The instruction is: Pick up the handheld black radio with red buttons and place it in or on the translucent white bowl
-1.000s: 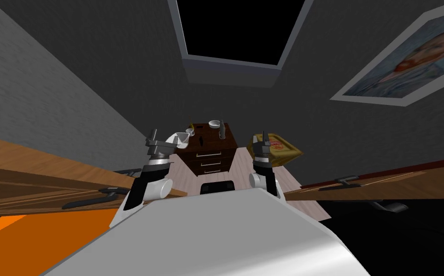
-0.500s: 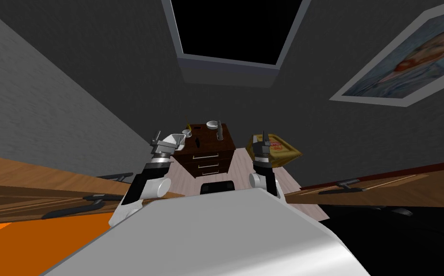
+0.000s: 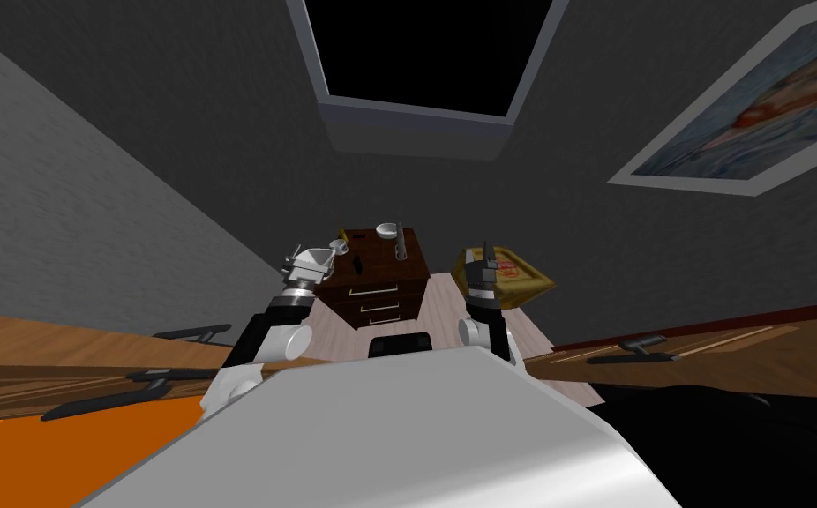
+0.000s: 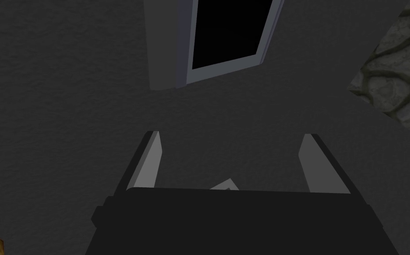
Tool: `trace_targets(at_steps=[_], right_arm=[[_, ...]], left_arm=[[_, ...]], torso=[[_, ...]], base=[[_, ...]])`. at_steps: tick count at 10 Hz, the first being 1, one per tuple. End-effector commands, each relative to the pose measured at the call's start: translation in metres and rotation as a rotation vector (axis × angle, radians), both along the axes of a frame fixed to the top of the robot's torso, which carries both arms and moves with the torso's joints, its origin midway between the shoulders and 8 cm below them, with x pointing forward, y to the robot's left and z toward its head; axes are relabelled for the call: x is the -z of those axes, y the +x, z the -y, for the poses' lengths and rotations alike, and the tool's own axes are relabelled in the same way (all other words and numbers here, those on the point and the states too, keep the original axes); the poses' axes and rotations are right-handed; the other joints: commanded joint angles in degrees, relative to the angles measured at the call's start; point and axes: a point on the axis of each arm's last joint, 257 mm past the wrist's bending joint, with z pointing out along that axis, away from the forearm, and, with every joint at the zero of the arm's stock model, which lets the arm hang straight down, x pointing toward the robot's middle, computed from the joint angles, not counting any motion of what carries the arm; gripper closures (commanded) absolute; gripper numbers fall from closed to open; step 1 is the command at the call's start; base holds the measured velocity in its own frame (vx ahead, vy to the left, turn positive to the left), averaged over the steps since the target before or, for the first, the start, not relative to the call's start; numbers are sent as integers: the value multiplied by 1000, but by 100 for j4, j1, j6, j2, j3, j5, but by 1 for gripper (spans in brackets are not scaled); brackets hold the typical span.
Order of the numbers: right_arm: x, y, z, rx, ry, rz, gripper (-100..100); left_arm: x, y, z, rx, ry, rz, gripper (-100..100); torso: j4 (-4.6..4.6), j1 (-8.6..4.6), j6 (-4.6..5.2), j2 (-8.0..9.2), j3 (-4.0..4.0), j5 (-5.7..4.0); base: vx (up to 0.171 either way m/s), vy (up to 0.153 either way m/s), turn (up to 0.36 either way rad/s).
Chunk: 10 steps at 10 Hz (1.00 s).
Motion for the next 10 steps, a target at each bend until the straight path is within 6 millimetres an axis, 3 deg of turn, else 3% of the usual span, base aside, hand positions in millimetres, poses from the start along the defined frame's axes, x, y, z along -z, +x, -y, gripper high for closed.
trace_targets(at_steps=[1, 10], right_arm=[[0, 0, 0, 0, 0, 0, 0], [0, 0, 0, 0, 0, 0, 0]], left_arm=[[13, 5, -5, 18, -69, -52, -100], [69, 20, -32, 51, -376, -257, -100]], torso=[[0, 0, 0, 0, 0, 0], [0, 3, 0, 0, 0, 1]], base=[[52, -72, -11], [40, -57, -1]])
